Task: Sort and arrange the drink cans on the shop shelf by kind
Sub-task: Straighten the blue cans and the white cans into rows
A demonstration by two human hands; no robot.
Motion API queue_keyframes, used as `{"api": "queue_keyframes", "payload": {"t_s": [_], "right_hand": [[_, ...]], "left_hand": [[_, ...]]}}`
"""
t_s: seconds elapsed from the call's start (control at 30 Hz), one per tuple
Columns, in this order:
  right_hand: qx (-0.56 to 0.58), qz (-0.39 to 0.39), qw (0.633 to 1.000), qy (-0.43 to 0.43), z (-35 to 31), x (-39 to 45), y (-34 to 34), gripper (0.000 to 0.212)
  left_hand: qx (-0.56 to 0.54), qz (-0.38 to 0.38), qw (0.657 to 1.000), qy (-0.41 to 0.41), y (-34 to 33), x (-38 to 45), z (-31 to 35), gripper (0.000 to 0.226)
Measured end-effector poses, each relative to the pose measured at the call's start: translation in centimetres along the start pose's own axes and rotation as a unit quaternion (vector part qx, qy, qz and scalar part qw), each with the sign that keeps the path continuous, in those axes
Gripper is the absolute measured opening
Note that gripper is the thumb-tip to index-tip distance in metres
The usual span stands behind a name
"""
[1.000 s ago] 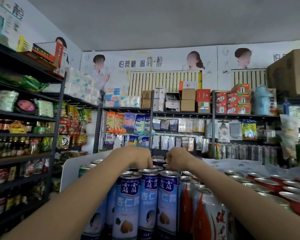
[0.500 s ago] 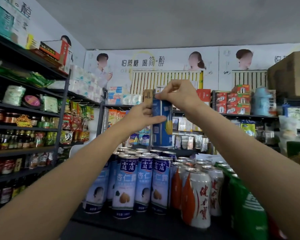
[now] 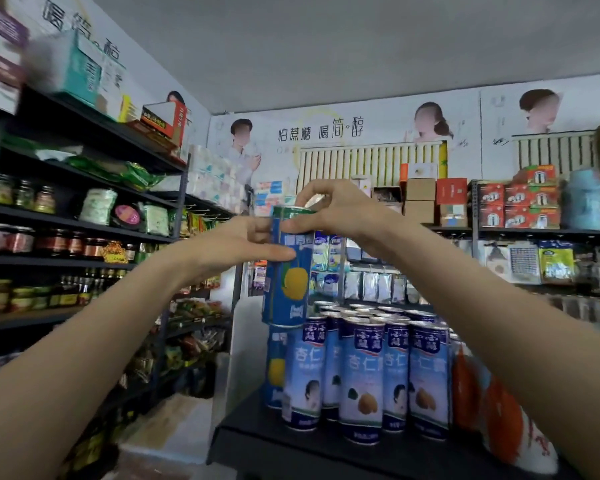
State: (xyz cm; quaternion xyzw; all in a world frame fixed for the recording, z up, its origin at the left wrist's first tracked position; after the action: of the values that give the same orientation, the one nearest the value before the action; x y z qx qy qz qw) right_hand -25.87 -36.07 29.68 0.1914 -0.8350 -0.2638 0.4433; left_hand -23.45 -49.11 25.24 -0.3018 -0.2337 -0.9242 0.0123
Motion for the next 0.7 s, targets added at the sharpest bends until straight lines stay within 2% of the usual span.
{"api": "queue_keyframes", "payload": {"t_s": [0.07, 0.17, 0.23, 0.3, 0.4, 0.53, 0.63, 0.7], "right_hand": [[-0.030, 0.004, 1.000, 0.003, -0.1, 0.5, -2.5, 0.029], [-0.090, -0.024, 0.996, 0.013, 0.4, 0.3, -5.5, 0.030], [-0.114, -0.074, 0.991, -0.010, 1.5, -0.3, -6.2, 0.033], [-0.196, -0.133, 0.970, -0.053, 3.5, -1.0, -6.0, 0.040], [-0.320, -0.210, 0.918, -0.100, 7.0, -2.2, -6.1, 0.048], [-0.320, -0.201, 0.921, -0.093, 8.1, -2.6, -6.9, 0.046], [-0.257, -0.188, 0.944, -0.091, 7.5, -2.6, -6.7, 0.037], [-0.185, -0.146, 0.967, -0.098, 6.3, -2.5, -5.3, 0.032]], "left_hand": [[0.030, 0.016, 0.999, 0.010, 1.2, -0.9, -1.3, 0.038], [0.069, 0.033, 0.996, 0.048, 2.4, -2.4, -4.2, 0.062], [0.067, 0.016, 0.994, 0.081, 2.3, -3.5, -6.2, 0.070], [0.049, 0.003, 0.994, 0.098, 2.0, -4.3, -7.6, 0.065], [0.038, 0.006, 0.994, 0.106, 2.0, -4.4, -8.9, 0.055], [0.024, -0.021, 0.993, 0.116, 0.8, -4.1, -9.6, 0.032], [0.019, -0.024, 0.992, 0.122, 0.6, -4.0, -10.2, 0.042], [0.021, -0.023, 0.992, 0.120, 0.7, -4.1, -10.3, 0.041]]}}
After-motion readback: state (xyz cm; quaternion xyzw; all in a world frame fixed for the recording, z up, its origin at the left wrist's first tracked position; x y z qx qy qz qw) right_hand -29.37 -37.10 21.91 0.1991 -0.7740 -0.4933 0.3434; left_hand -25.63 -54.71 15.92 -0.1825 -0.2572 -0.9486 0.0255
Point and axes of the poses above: each hand's wrist, its own x-axis towards the middle knuckle, its own y-axis out of the back of the hand, z = x × y, the point moved 5 cm from there along x, towards the middle knuckle, and after that the axes turned 6 degrees about -x, right-handed, at the moved point
